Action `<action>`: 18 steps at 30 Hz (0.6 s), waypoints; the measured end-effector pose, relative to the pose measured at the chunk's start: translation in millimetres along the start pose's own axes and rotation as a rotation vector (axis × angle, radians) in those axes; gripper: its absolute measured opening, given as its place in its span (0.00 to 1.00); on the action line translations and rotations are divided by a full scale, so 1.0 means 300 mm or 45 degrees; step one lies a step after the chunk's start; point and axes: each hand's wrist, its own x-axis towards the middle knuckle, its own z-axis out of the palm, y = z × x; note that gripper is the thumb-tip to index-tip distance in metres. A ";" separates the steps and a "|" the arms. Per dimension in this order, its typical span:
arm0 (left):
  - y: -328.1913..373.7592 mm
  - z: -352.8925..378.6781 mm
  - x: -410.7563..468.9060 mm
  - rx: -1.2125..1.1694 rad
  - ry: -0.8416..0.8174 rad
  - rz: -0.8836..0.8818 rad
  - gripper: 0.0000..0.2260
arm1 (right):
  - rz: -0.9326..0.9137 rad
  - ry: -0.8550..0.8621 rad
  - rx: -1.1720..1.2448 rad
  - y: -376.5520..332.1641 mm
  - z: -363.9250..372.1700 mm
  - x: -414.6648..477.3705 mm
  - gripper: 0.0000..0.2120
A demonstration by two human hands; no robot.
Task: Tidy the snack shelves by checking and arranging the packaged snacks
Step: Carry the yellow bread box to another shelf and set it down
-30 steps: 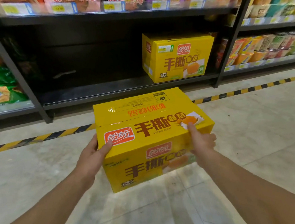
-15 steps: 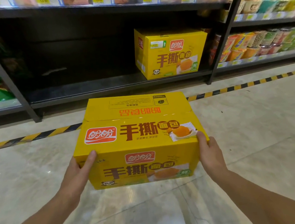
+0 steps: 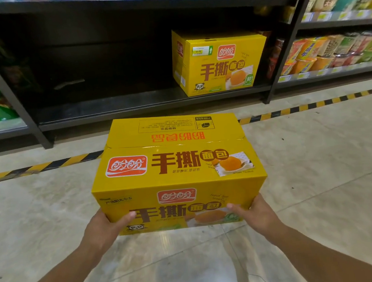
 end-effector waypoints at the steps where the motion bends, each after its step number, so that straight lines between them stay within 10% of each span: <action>1: 0.006 -0.002 -0.003 -0.005 0.016 -0.001 0.21 | -0.027 0.017 -0.045 -0.002 -0.008 0.000 0.32; 8: 0.144 -0.052 -0.063 0.072 0.214 0.140 0.19 | -0.204 0.341 -0.366 -0.142 -0.101 -0.047 0.17; 18: 0.296 -0.061 0.064 -0.219 0.357 0.348 0.28 | -0.406 0.422 0.232 -0.307 -0.088 0.073 0.17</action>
